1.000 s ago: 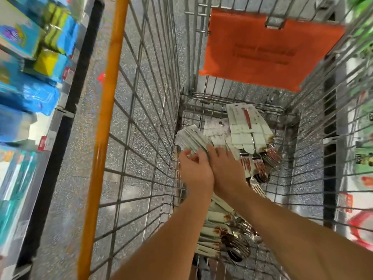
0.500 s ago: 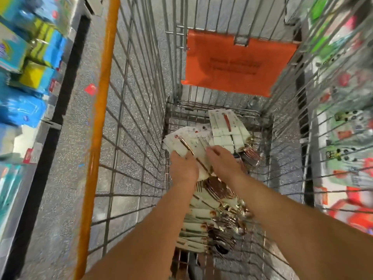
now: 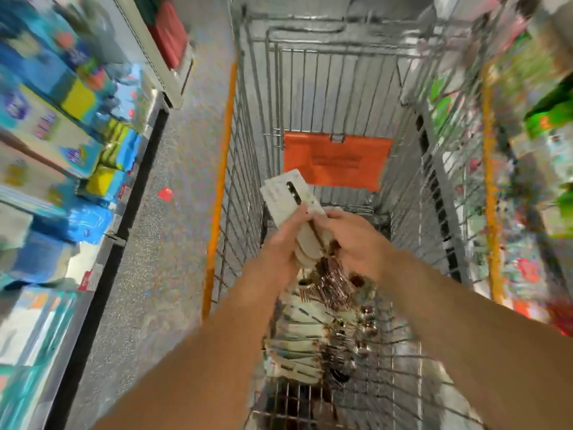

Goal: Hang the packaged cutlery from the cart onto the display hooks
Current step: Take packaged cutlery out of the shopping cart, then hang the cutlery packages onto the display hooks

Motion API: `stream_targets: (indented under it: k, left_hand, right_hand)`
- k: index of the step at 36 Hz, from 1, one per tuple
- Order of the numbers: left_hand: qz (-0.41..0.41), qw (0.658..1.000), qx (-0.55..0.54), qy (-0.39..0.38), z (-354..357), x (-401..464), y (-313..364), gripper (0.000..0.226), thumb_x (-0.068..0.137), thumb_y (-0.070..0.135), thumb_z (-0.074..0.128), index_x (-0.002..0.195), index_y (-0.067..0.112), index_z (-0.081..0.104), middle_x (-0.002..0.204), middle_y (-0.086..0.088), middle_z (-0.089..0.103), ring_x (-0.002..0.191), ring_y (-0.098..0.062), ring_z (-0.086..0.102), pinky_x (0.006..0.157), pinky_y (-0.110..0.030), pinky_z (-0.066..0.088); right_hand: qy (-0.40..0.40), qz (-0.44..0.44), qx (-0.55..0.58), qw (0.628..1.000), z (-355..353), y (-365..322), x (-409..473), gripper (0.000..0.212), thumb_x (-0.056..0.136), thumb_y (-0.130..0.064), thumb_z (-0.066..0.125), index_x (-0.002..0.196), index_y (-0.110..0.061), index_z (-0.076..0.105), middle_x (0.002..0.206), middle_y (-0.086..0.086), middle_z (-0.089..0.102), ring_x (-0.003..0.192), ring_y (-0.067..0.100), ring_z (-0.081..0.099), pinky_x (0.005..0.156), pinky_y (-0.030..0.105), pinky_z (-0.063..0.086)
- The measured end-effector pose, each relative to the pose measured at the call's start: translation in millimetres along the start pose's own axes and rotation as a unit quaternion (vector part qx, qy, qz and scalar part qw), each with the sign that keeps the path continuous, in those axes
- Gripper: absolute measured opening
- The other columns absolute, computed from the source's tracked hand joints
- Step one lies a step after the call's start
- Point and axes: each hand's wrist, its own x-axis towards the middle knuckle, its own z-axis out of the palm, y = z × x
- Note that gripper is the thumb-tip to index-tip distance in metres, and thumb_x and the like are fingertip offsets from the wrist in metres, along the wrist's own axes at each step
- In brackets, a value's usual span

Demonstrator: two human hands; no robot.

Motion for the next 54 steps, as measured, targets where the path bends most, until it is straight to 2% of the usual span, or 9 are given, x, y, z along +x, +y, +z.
stream_targets:
  k: [9,14,19,23,26,30,35,39,54]
  left_hand:
    - [0.054,0.997,0.022,-0.043,21,-78,64,0.051,0.104,0.044,0.04,0.133,0.007,0.059,0.127,-0.02,0.065,0.115,-0.033,0.065,0.088,-0.042,0.058]
    - [0.102,0.993,0.039,-0.047,26,-127,92,0.035,0.104,0.039,0.043,0.113,0.016,0.068,0.108,-0.013,0.073,0.087,-0.026,0.072,0.071,-0.039,0.058]
    - [0.167,0.984,0.068,-0.01,30,-179,109,0.043,0.097,0.042,0.059,0.129,0.015,0.063,0.116,-0.013,0.072,0.103,-0.031,0.071,0.064,-0.035,0.059]
    - [0.227,0.969,0.095,0.021,29,-222,118,0.036,0.09,0.038,0.071,0.118,0.014,0.069,0.105,-0.006,0.076,0.092,-0.022,0.074,0.077,-0.041,0.062]
    - [0.251,0.961,0.102,0.059,21,-246,119,0.049,0.073,0.051,0.082,0.106,0.018,0.071,0.097,-0.002,0.077,0.088,-0.02,0.075,0.085,-0.048,0.06]
    - [0.279,0.949,0.082,0.121,3,-274,120,0.097,0.041,0.078,0.082,0.118,0.021,0.068,0.109,-0.004,0.075,0.1,-0.027,0.072,0.09,-0.051,0.057]
    - [0.299,0.948,-0.004,0.108,-10,-334,116,0.047,0.104,0.054,0.03,0.098,0.029,0.069,0.086,0.003,0.078,0.077,-0.014,0.074,0.069,-0.034,0.058]
    - [0.32,0.93,-0.01,0.179,-19,-378,106,0.045,0.101,0.056,0.041,0.086,0.027,0.073,0.081,0.002,0.077,0.087,-0.023,0.072,0.088,-0.046,0.057]
    - [0.386,0.861,-0.025,0.328,-113,-533,47,0.036,0.093,0.05,0.06,0.111,0.02,0.07,0.097,-0.002,0.077,0.086,-0.02,0.073,0.07,-0.035,0.056]
  right_hand:
    - [-0.017,-0.096,-0.074,0.992,18,-58,-75,0.021,0.095,-0.013,0.062,0.108,-0.026,0.072,0.107,0.003,0.074,0.094,0.02,0.066,0.078,0.034,0.051]
    - [-0.034,-0.137,-0.119,0.983,34,-95,-114,0.037,0.092,-0.011,0.064,0.126,-0.024,0.063,0.113,-0.002,0.073,0.104,0.02,0.068,0.086,0.038,0.055]
    - [-0.003,-0.151,-0.047,0.987,59,-131,-146,0.014,0.094,-0.028,0.061,0.104,-0.021,0.069,0.084,0.001,0.072,0.071,0.018,0.069,0.066,0.036,0.057]
    - [0.053,-0.211,-0.107,0.97,78,-151,-172,0.055,0.069,-0.063,0.075,0.108,-0.023,0.071,0.114,-0.003,0.071,0.107,0.017,0.064,0.095,0.038,0.05]
    - [0.04,-0.251,-0.127,0.959,93,-160,-192,0.029,0.08,-0.045,0.078,0.085,-0.018,0.066,0.1,-0.001,0.069,0.095,0.013,0.062,0.08,0.027,0.05]
    - [-0.024,-0.261,-0.15,0.953,118,-164,-213,0.024,0.089,-0.031,0.071,0.084,-0.01,0.062,0.087,-0.004,0.068,0.079,0.004,0.059,0.055,0.012,0.043]
    - [-0.137,-0.236,-0.14,0.952,146,-167,-237,0.017,0.096,-0.018,0.063,0.111,-0.012,0.067,0.103,-0.001,0.076,0.094,0.013,0.072,0.074,0.025,0.056]
    - [-0.2,-0.234,-0.156,0.938,165,-166,-259,0.017,0.095,-0.014,0.064,0.111,-0.015,0.066,0.108,0.005,0.075,0.098,0.018,0.072,0.083,0.032,0.057]
    - [-0.387,-0.237,-0.294,0.841,294,-124,-373,0.015,0.094,-0.016,0.064,0.107,-0.021,0.069,0.106,0.001,0.075,0.105,0.019,0.069,0.096,0.038,0.054]
